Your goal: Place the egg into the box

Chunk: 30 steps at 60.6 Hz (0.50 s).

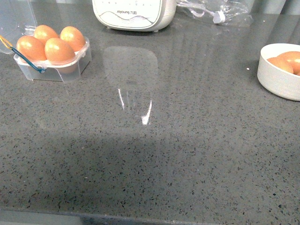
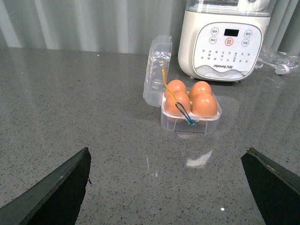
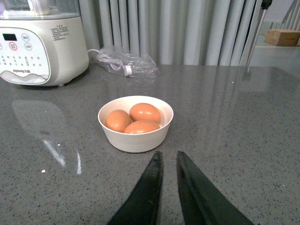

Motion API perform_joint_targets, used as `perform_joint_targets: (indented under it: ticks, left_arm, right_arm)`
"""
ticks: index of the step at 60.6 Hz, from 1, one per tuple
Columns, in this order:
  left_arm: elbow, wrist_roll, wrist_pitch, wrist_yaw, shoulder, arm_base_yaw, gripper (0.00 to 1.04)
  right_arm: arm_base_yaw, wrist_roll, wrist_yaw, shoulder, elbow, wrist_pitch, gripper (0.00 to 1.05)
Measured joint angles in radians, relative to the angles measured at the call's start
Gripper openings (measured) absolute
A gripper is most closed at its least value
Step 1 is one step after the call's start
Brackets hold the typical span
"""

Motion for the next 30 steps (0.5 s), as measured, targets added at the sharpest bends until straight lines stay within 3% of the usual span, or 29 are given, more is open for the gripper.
perform_joint_targets:
  ticks: [7,17,23,30]
  left_arm:
    - [0.000,0.000,0.000,0.000,0.000,0.000,0.98]
    - [0.000,0.000,0.000,0.000,0.000,0.000,0.98]
    - [0.000,0.000,0.000,0.000,0.000,0.000,0.98]
    - [0.000,0.000,0.000,0.000,0.000,0.000,0.98]
  right_arm:
    - [0.000,0.000,0.000,0.000,0.000,0.000,0.41]
    - [0.000,0.000,0.000,0.000,0.000,0.000,0.82]
    - [0.000,0.000,0.000,0.000,0.000,0.000,0.98]
    - [0.000,0.000,0.000,0.000,0.000,0.000,0.97]
